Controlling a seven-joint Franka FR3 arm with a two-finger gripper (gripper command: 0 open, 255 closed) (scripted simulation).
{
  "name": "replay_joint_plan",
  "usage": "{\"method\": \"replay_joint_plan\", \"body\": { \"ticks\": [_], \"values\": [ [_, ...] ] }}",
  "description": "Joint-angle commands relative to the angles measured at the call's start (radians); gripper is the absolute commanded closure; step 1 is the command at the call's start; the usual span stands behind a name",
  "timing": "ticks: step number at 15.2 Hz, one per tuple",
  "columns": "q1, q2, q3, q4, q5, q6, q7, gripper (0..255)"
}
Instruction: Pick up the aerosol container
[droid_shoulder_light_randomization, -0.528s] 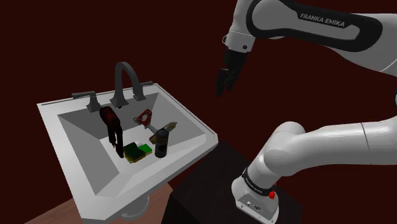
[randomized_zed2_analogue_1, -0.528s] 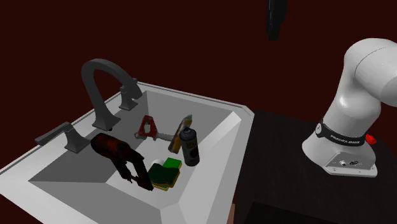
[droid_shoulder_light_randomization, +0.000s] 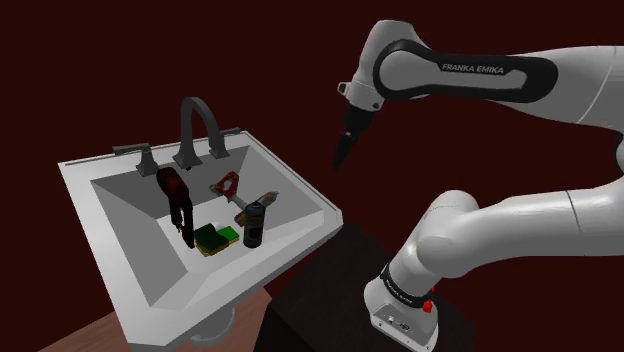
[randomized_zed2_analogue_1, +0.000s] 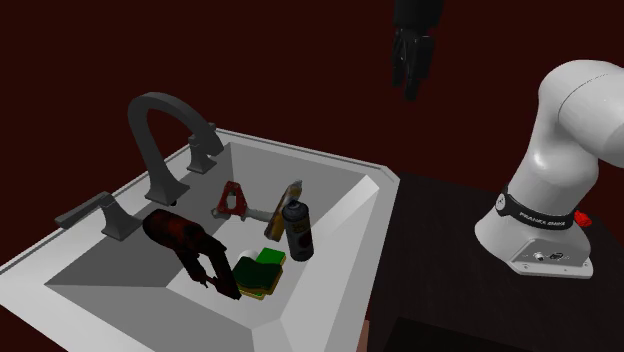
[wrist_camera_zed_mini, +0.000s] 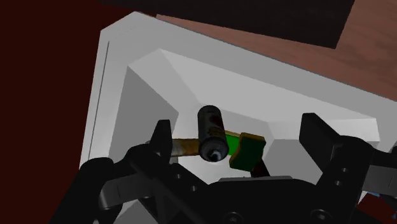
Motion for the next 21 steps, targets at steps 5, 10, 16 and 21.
{"method": "replay_joint_plan", "body": {
  "ticks": [5,10,16,21],
  "values": [
    [0.059,0.121,-0.14,-0.114,-0.014,0.304,-0.279,0],
    [0.166,0.308,-0.282,-0.137,0.046,0.556,-0.549,0],
    [0.432,0.599,-0.506,-0.071,0.366,0.78,-1.037,0],
    [0.569,0.906,-0.562,0.084,0.899,0.755,-1.617,0]
  ]
}}
